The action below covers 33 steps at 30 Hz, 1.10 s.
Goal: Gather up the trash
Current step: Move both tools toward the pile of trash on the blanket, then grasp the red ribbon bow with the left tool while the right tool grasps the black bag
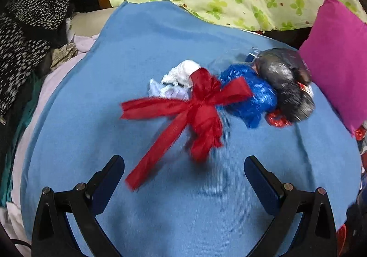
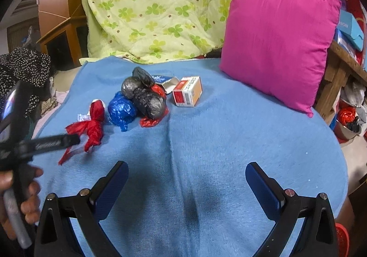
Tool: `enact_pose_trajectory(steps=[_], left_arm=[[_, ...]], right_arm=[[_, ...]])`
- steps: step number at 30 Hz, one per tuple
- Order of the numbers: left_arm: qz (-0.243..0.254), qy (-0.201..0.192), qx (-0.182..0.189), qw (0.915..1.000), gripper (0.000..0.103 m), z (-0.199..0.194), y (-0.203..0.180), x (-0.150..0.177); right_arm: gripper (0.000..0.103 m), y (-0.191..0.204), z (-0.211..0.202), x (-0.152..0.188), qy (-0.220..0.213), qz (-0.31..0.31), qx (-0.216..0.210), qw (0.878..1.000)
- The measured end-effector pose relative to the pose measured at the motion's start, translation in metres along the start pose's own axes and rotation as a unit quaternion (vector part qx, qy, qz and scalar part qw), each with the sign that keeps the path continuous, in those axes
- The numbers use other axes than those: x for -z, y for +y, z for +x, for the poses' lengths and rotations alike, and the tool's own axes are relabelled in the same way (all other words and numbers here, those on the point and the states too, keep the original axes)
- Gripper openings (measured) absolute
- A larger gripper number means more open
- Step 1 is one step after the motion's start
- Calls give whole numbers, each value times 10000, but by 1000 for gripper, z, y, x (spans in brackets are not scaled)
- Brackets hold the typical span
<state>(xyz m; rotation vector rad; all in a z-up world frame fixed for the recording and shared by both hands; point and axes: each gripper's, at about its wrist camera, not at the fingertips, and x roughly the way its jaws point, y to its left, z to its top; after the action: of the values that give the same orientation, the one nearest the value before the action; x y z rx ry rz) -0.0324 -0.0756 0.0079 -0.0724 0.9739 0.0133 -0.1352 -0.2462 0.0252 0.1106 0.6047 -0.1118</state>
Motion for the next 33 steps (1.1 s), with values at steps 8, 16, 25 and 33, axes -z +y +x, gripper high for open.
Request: enact_pose_trajectory(steps=[8,16,25,33], left_arm=[[-247,75,-213,9994,102,42,-10,-32],[-242,336,-19,9991,46,67,-10,-41],[65,-58,88,9999,35,37,-1,-19],[253,-285,199,9991,35,26,7,1]], right_arm=[[103,-9,25,-3,162,109,-35,9998],[103,-6,41,-21,342,-16,-133,9993],[103,20,81,-73,184,-142,-989,9948],[103,53,145,-110,566,-213,-1299,9897]])
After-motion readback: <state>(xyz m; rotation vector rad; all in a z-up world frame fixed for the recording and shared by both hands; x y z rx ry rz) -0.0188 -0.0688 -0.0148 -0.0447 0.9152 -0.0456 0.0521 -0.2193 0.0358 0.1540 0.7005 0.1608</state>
